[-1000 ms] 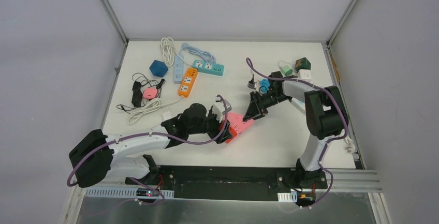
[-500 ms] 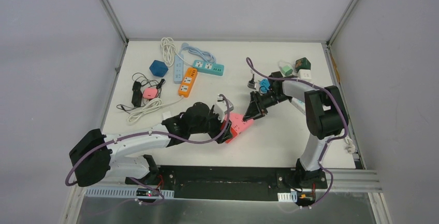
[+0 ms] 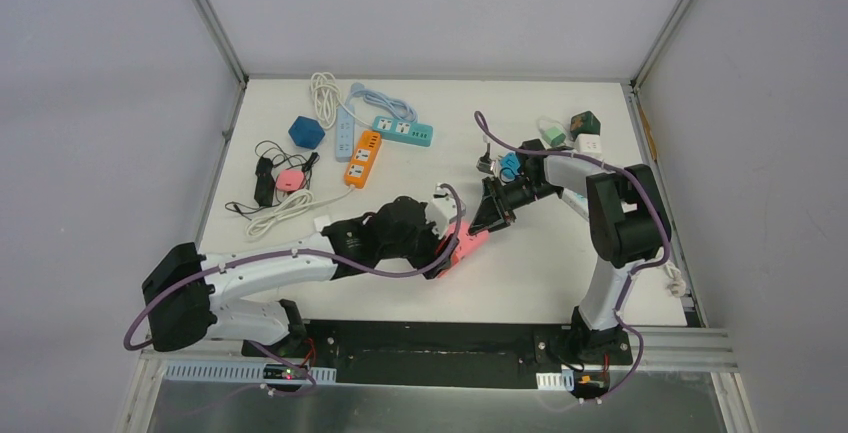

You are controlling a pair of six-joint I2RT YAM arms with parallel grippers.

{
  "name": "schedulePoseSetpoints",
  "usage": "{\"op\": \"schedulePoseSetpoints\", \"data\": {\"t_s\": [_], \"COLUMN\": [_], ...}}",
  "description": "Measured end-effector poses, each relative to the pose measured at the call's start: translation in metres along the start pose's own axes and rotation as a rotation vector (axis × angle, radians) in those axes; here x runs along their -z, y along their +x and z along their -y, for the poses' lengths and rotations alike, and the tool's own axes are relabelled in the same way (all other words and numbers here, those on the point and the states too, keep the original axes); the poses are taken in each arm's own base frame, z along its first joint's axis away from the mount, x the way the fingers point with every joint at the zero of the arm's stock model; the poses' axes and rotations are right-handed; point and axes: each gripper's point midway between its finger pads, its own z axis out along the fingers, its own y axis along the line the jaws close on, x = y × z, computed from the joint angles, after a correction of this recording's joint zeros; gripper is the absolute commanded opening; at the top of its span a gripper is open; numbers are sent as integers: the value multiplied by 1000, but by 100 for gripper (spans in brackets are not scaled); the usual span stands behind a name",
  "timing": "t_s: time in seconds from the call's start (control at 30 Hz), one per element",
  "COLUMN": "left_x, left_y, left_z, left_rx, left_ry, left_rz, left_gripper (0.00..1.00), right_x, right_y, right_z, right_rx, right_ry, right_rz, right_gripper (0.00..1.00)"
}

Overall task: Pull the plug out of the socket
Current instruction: Remove the plug from the socket.

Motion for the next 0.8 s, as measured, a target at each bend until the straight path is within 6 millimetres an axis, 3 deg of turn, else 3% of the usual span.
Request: {"op": "schedulePoseSetpoints", "data": {"t_s": [0.2,0.3,0.53,0.63,0.8], "left_x": [2,7,7,4,4], "left_y": [-1,-6,-5,-3,-4], "left_z": [-19,-18,7,4,-18], "left_rx": [179,197,-46,-85,129], "left_ry": [77,119,4,-54,13], "left_rz": [33,60,-9,-52,-12], "left_gripper": [0,0,0,0,0], "right_x": [2,1,-1,-1,0], "right_y": [-3,-2,0,0,-3], "right_z": [1,-1,-4,-3,-1], "right_rx": [-12,-34,-14,1,9], "right_ry": [6,2,-10,-11,-3], "right_rz": [8,5,-3,-4,5], "right_gripper": [0,0,0,0,0]}}
